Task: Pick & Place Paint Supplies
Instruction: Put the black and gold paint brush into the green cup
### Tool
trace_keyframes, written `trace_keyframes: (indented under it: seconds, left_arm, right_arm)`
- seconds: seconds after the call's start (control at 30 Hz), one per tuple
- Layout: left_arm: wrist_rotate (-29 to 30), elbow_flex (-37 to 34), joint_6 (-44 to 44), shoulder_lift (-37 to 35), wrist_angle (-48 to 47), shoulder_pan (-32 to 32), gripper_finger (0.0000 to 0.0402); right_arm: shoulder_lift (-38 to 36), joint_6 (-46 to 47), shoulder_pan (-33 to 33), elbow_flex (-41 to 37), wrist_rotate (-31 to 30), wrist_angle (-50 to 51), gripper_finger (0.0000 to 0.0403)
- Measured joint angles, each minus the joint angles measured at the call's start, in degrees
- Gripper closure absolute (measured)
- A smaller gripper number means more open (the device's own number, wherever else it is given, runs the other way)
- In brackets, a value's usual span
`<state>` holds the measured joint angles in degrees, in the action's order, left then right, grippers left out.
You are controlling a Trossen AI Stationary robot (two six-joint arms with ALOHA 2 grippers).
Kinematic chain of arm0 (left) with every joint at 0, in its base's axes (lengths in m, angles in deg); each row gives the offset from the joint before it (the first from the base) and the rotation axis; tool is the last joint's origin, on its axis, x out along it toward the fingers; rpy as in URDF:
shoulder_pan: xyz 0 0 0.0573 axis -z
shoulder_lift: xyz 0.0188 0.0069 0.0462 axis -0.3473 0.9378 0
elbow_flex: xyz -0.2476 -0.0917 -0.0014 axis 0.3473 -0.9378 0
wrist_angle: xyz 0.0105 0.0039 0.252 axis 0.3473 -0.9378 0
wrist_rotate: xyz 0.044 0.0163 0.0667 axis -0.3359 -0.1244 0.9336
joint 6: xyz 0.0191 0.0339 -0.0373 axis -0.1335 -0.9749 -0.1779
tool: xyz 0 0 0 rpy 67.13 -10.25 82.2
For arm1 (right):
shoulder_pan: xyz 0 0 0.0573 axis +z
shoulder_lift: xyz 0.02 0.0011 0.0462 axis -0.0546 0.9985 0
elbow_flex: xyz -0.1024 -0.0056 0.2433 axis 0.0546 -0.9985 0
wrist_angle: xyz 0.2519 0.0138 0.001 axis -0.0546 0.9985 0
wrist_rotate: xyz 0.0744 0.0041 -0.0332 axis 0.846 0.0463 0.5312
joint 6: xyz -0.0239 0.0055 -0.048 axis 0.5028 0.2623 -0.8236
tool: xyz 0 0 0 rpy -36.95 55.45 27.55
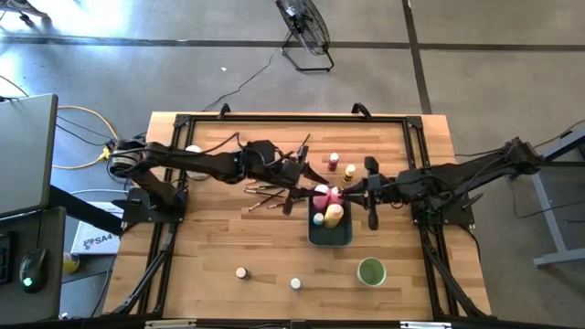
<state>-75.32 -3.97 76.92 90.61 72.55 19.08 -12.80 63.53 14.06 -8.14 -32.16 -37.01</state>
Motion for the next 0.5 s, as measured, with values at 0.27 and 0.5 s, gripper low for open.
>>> trace_keyframes:
  seconds: [0.27,0.5]
  left_arm:
    - [2.4,0.0,0.3,-3.8,-7.6,0.1,0.0262]
    - [2.9,0.0,0.0,-4.0,-10.2,0.1,0.0263]
  right_arm:
    - [-4.3,2.1,7.0,0.0,-12.4,5.2,0.0384]
    - [-5.7,8.4,18.6,0.0,-27.9,9.6,0.0384]
